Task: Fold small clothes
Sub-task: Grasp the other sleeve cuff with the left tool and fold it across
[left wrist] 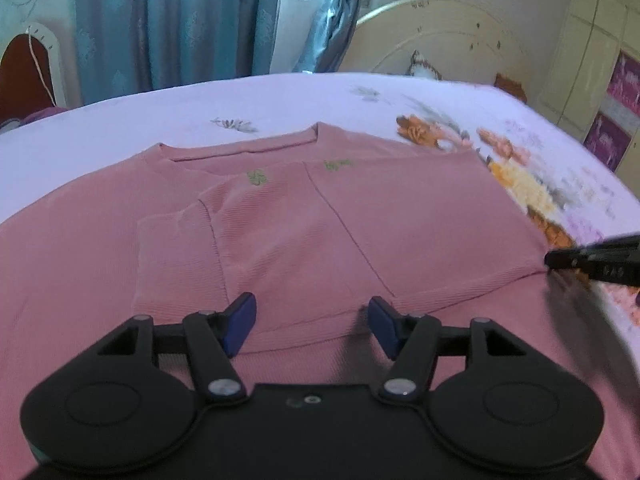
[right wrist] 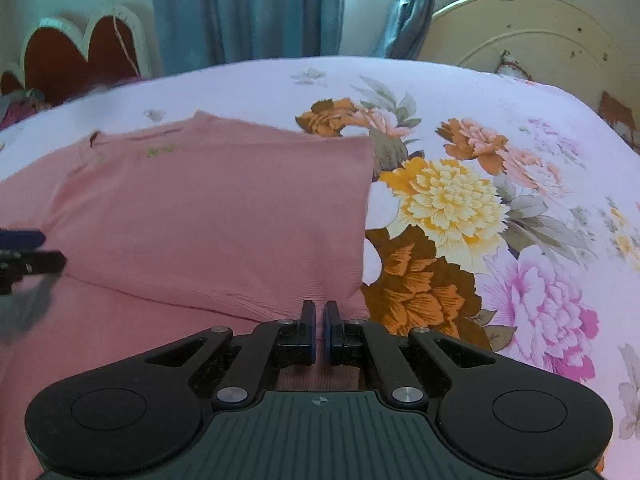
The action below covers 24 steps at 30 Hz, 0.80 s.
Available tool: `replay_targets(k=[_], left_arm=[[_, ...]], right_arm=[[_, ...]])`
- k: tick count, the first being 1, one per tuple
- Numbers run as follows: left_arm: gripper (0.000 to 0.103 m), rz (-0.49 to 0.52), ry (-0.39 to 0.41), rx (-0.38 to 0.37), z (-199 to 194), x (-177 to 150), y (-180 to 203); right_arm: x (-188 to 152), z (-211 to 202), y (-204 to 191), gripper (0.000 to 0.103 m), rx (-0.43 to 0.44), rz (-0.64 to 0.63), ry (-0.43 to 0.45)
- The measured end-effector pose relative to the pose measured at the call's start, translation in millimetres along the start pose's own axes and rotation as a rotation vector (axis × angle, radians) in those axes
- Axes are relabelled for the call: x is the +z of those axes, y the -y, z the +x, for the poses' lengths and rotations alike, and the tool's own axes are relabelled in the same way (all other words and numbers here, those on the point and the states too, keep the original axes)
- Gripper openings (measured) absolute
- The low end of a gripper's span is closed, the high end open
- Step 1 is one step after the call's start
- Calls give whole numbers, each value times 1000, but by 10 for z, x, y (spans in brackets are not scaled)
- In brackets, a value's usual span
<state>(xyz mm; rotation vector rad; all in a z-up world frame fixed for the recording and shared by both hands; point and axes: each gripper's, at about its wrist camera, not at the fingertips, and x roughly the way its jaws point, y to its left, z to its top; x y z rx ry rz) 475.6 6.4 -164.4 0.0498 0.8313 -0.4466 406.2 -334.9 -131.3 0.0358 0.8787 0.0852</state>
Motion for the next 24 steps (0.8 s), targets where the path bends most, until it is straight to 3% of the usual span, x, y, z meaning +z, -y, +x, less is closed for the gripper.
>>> replay_targets(k=[2,3,4,5,6,10,12,18,22,24], left_arm=[[80,-34,47,45,-173,-40,-84],[83,-46,75,101,-277,-86,-153],[83,-59,89,133,-362,-130,-238],[83,-88,94,157,-451,-187,-363],[83,-128,95,176,-541,-250,-505],[80,-391,156,265,-1054,-670,-1278],[80,-543,204,333,-1353,-929,-1687],[79,-902,325,541,-2154,-1589,-2757],[76,-1062,400,583,-2423,-1887,-3280],[72,-1131,460,555,-2510,-1995,-3509]], right_arm=[[-28,-92,-18,3,-19,23,25],[-39,-142,-37,12,-27,34,44],[-46,-190,-66,30,-34,44,66],[-43,-224,-100,74,-45,53,102],[-41,-280,-152,83,-35,48,148],[74,-280,-402,82,21,12,159],[126,-249,-539,69,55,5,157],[204,-74,-890,66,111,22,116],[221,12,-1049,66,118,44,92],[236,36,-1095,66,113,56,87]])
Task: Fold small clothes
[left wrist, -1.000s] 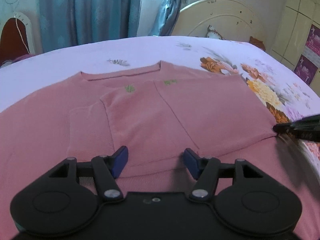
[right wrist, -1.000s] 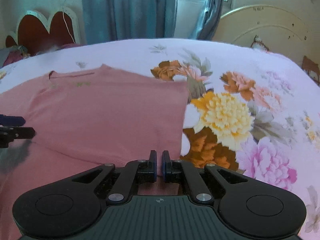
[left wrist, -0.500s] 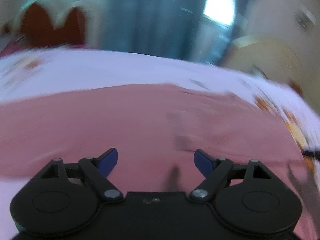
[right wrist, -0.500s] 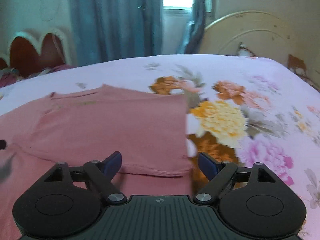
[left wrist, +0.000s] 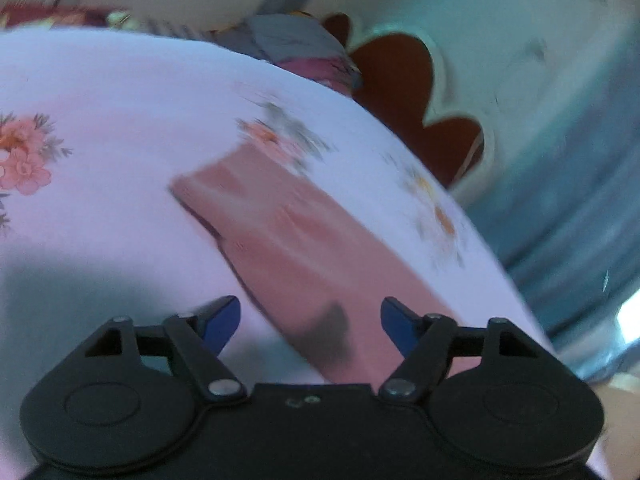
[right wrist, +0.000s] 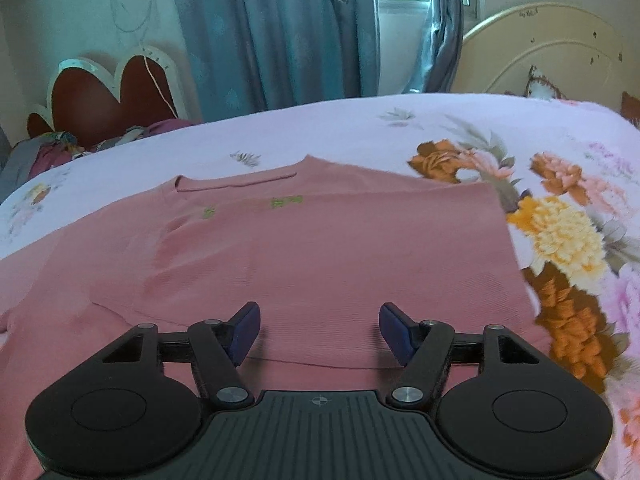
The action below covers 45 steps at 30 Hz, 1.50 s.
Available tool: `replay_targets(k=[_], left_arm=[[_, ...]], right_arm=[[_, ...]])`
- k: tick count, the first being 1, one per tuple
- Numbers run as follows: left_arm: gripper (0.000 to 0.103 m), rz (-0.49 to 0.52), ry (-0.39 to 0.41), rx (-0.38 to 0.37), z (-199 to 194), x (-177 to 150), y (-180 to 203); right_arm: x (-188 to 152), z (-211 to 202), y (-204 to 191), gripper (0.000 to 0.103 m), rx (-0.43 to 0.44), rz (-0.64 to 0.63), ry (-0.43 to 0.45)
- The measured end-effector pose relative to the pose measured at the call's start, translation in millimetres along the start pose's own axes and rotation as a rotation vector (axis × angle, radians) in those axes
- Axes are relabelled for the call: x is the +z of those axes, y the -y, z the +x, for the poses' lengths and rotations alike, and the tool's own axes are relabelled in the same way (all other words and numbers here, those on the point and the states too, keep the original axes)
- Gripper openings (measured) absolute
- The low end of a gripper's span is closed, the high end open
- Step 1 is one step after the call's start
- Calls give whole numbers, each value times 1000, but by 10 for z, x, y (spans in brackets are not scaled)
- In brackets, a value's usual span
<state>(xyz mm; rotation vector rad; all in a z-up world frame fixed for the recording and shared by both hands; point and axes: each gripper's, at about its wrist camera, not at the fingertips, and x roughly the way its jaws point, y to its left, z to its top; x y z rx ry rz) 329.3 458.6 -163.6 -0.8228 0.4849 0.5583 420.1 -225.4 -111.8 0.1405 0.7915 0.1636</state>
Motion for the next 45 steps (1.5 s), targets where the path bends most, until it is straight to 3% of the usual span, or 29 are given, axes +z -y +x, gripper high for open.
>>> replay_targets(k=[2,5,6,7,8,12,18,27,32,36,39,40,41,43,45], left_arm=[[71,-62,20,-33,73,108,-121],[70,-75,40,-34,186,235,-116],[62,-68,43,-27,214,254,-92],[12,-52,34,-12,261,273,-88],[7,-40,-1,-9,328,302,-68],[6,16,12,-103,274,260,235],[6,208,-66,-310,233,-217,1344],[6,557,-278,-533,43,-1727,3111],[6,726,-359,-588,-70,-2510,3635],[6,806,-439,-609,-110,-3017,3866],[8,861,-483,-586,3,-3313,3934],[13,860,-514,-600,50,-3392,3913],[22,869,-559,-609,101,-3504,3924],[65,914,-600,-602,109,-3662,3931],[84,949,-541,-620,-34,-3656,3877]], right_arm=[[14,4,-41,66,-7,6,-2],[44,1,-56,66,-20,15,2],[52,-8,-56,66,-26,18,5],[65,-17,-47,66,-33,22,7],[75,-22,-33,66,-38,28,8],[105,-47,30,66,-57,44,11],[126,-138,191,66,-72,88,39],[166,-269,549,66,-49,165,70],[201,-364,784,66,-31,205,92],[183,-443,988,66,-23,235,97],[138,-488,1126,66,-25,251,88],[126,-501,1162,66,-23,255,82],[114,-510,1195,66,-19,262,76],[98,-524,1253,66,4,284,64],[104,-518,1254,66,31,288,60]])
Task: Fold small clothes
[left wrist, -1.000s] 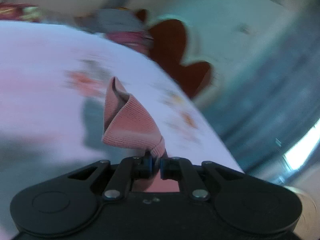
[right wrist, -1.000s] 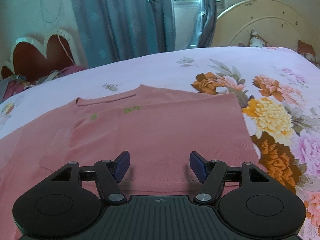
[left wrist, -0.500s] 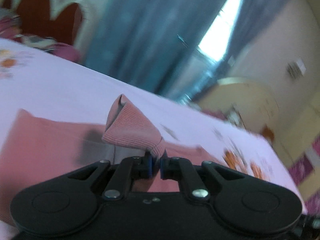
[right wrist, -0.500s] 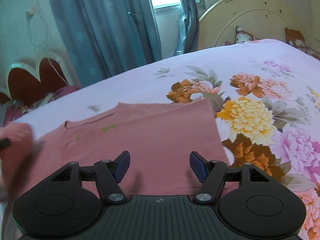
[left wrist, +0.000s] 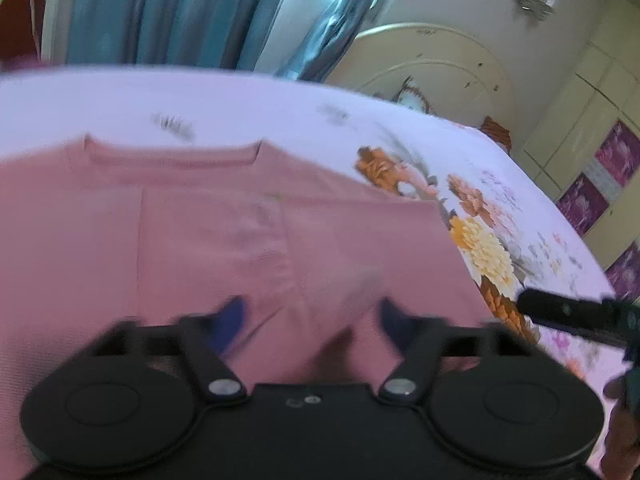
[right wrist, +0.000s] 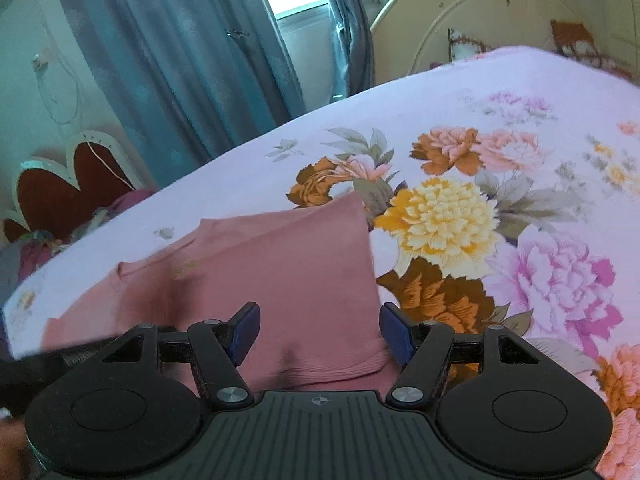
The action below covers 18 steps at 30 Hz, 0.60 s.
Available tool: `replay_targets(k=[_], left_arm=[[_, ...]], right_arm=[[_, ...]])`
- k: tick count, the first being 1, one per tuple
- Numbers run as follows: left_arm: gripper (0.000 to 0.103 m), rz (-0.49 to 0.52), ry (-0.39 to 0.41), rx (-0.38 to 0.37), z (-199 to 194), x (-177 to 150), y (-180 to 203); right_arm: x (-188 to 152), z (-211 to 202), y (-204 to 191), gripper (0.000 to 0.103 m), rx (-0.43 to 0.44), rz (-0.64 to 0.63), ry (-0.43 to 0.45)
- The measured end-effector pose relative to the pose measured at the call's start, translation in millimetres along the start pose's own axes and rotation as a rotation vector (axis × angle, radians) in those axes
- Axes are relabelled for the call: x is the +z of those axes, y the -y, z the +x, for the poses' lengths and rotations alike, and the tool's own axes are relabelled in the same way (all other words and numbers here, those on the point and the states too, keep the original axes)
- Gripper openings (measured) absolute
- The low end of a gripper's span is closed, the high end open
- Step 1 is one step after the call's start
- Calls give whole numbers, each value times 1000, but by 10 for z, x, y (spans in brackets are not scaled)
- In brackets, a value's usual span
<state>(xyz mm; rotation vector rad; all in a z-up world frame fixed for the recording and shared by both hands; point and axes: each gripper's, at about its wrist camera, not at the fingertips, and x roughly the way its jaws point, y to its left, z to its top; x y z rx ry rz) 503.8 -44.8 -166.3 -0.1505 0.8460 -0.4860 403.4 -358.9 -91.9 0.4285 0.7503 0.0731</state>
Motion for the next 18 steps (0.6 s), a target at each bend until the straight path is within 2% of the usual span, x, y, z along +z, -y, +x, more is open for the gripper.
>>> replay_targets(k=[2,6,10,13,14,15,17,18], left_arm=[[81,14,32,15,-203,-49,-47],[60,-90,74,59,-715,-105,-496],[47,-155,92,213,-1332,-405,-1122],[47,-199,98,340,-1720,-679,-1523],[47,-220,88,364,-1768,-740,-1642],[47,-235,79,387,-1766,-758,-1718],[47,-242,67,407,-1720,-760,-1835],[42,-236,68,414,-1673,-745,-1886]], right_arm=[[7,37,-58,66,29,-3,-10],[-9,187,-253,66,130,9,-53],[-71,387,-451,66,172,-5,-94],[-96,522,-491,66,184,17,-122],[-96,564,-499,62,189,23,-133],[-106,614,-514,46,196,28,-149],[-129,718,-539,41,200,46,-181],[-138,768,-562,41,199,48,-194]])
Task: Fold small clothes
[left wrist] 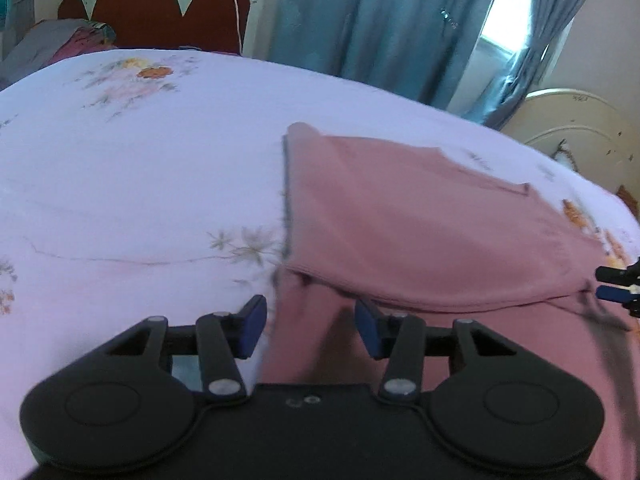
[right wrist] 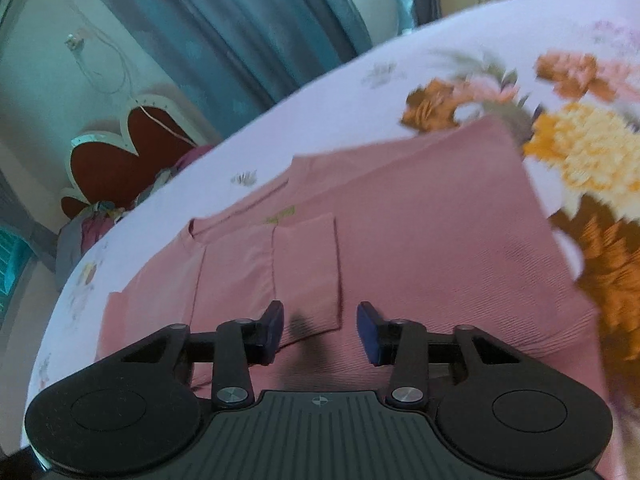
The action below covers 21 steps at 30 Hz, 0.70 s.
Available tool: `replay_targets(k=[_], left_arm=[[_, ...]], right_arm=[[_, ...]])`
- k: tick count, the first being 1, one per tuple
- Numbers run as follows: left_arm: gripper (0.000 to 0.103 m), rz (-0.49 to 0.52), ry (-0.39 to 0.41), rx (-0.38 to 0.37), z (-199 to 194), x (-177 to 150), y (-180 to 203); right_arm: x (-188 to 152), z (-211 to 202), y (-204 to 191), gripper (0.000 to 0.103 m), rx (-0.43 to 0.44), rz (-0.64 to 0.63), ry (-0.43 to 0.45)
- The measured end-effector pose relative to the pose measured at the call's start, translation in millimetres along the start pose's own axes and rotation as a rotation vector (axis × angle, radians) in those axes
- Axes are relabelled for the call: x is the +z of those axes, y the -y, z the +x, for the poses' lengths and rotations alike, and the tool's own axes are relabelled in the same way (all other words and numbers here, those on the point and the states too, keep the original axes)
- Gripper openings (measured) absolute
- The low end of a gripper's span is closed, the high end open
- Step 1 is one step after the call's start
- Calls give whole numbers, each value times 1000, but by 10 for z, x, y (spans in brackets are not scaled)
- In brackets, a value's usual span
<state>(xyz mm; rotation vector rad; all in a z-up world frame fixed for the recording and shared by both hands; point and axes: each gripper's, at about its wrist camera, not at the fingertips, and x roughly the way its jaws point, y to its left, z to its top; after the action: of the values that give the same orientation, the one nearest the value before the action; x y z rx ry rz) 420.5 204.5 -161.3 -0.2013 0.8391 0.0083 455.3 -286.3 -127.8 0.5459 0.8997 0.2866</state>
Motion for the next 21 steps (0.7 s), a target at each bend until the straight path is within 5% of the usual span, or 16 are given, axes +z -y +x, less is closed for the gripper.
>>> replay_targets(k=[3,8,21], left_arm=[[39,22,23,-1,176,92,39],[12,52,28,-10,311,229,4],[14,8,6,-131,318,230,-199]], right_arm=[[-30,142,-74,41,0,-2,-39],[-34,231,-148,41,-10,27,-22],[-59,196,218,42,114,389,43]])
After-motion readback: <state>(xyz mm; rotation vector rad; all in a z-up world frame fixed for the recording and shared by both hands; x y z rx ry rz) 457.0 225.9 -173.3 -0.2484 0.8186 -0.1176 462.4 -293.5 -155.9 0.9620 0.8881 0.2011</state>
